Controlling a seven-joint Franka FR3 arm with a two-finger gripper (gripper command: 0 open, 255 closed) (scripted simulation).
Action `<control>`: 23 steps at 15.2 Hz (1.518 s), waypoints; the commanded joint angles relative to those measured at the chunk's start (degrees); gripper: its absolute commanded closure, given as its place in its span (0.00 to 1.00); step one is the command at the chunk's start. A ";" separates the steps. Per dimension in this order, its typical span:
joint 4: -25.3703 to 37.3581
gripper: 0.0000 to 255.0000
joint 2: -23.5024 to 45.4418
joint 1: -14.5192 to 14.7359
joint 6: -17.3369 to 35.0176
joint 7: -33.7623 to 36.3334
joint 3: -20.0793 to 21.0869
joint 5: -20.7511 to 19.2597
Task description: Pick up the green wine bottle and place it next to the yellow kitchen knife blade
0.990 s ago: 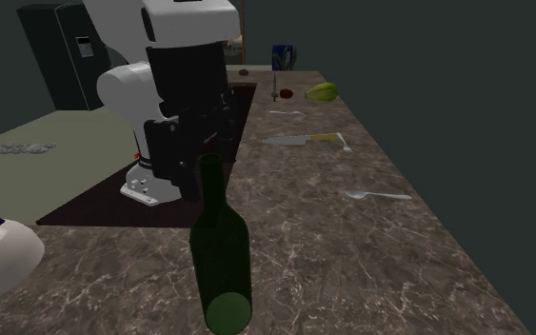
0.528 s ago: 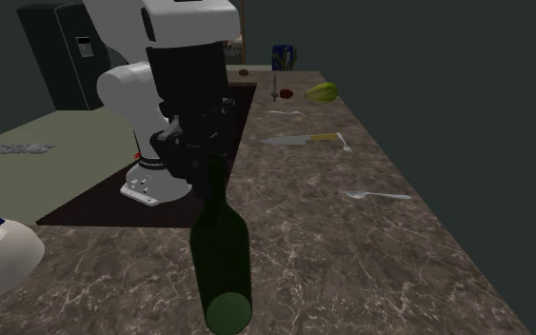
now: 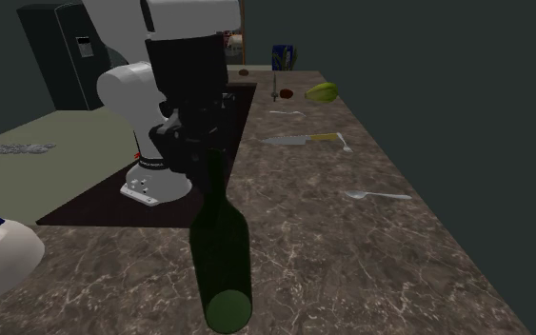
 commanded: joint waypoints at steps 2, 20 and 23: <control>1.59 1.00 -0.62 -0.04 -2.12 0.25 0.38 -0.20; 14.39 1.00 -1.86 0.41 -16.03 1.07 2.31 -0.03; 14.51 1.00 -3.58 0.48 -17.75 2.66 3.75 -0.63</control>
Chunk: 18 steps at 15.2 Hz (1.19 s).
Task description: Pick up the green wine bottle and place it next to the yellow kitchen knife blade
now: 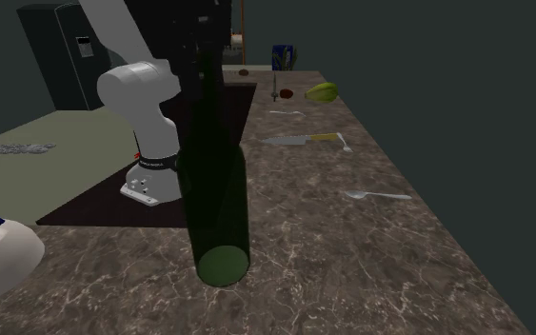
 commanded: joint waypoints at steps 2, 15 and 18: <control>-1.77 1.00 -4.32 0.01 -2.34 3.88 3.42 -1.34; -5.59 1.00 -18.61 1.20 -13.90 21.04 20.06 0.66; -4.88 1.00 -20.26 1.81 -16.50 24.79 23.66 2.33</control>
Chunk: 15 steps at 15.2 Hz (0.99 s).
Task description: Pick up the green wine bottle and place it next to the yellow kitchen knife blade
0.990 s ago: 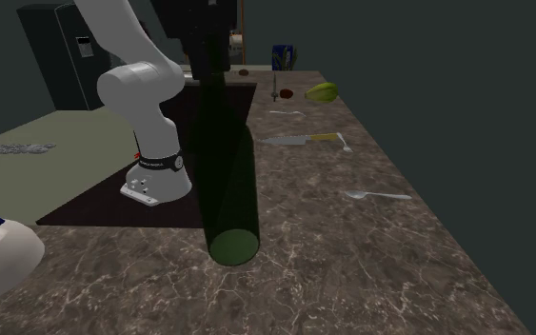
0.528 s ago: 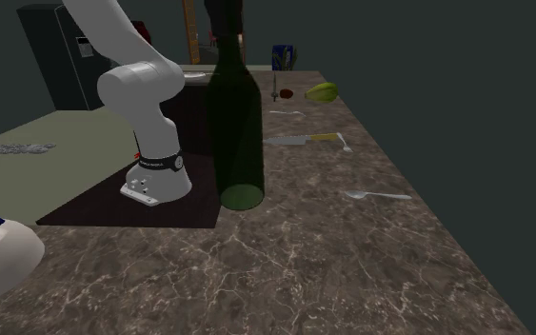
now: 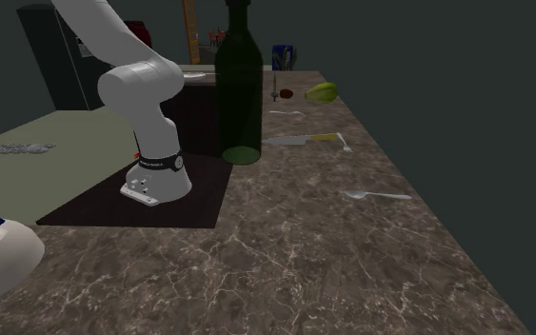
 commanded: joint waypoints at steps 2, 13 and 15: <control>0.73 1.00 -1.37 0.67 -2.37 4.08 3.80 1.91; 9.64 1.00 -1.03 2.94 -10.80 18.40 16.44 9.53; 12.09 1.00 -0.15 3.26 -12.20 21.16 18.72 10.88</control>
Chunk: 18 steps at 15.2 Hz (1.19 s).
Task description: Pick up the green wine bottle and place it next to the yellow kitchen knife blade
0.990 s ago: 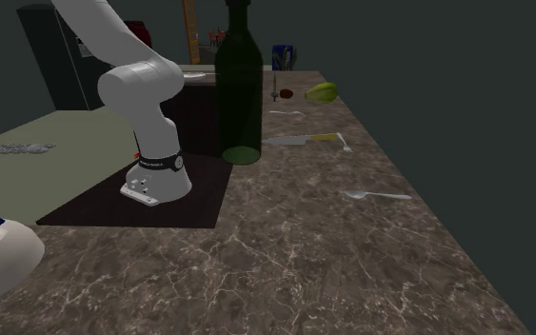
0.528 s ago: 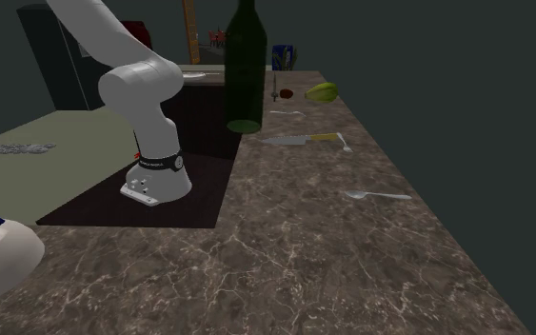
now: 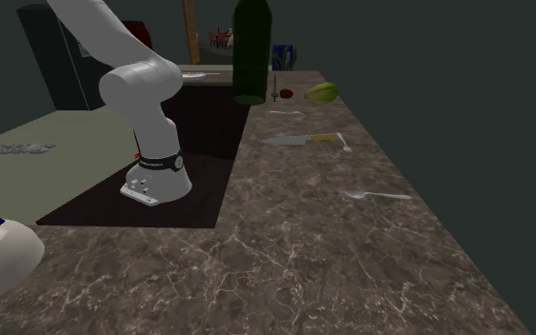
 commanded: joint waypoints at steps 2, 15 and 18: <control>4.68 1.00 1.70 0.44 -2.63 4.65 3.75 2.19; 31.01 1.00 16.55 0.62 -11.62 26.37 21.76 6.97; 40.66 1.00 23.26 0.73 -14.34 33.47 28.55 5.32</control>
